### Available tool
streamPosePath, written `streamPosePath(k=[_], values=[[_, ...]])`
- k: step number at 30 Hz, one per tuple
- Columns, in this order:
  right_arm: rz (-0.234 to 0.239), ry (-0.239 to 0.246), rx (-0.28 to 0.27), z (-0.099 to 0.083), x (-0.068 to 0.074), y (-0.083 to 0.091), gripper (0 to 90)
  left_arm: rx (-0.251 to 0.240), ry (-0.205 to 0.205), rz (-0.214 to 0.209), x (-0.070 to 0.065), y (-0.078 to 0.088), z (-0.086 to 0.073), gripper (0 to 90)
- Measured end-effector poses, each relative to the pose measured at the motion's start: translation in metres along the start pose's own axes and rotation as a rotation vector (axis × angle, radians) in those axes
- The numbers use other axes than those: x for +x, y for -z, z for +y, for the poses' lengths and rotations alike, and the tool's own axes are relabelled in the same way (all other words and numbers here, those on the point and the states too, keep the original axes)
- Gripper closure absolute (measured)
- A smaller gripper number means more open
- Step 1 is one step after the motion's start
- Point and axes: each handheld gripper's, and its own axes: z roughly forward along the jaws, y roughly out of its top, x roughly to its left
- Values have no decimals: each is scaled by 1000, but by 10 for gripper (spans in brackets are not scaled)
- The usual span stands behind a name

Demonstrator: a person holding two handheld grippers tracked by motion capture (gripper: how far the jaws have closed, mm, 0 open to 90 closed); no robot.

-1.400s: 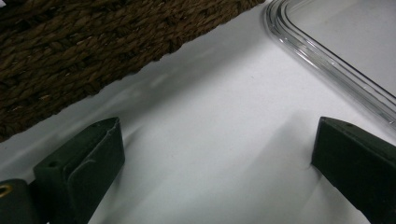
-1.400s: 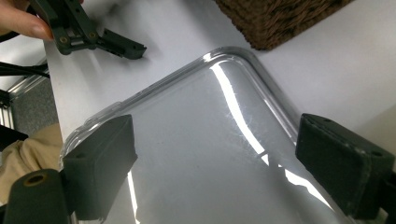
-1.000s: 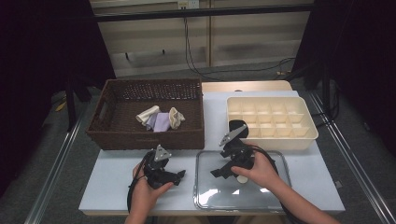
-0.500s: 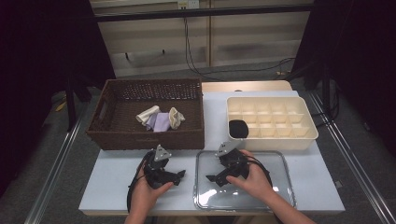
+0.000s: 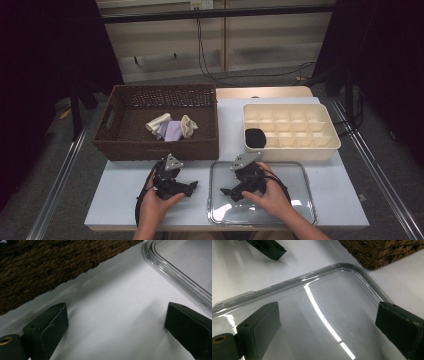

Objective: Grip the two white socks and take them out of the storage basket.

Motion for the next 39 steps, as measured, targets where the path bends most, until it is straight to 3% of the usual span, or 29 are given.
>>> streamPosePath(k=[14, 16, 17, 20, 39], values=[[0, 0, 0, 0, 0, 0, 51, 26, 61, -52, 11, 23, 18, 57], [-1, 1, 0, 0, 0, 0, 51, 34, 52, -60, 13, 27, 22, 59], [-1, 3, -2, 0, 0, 0, 51, 23, 69, -60, 12, 28, 24, 60], [0, 0, 0, 0, 0, 0, 51, 28, 54, -68, 14, 34, 31, 62], [1, 0, 0, 0, 0, 0, 51, 29, 82, -112, 21, 65, 70, 70]])
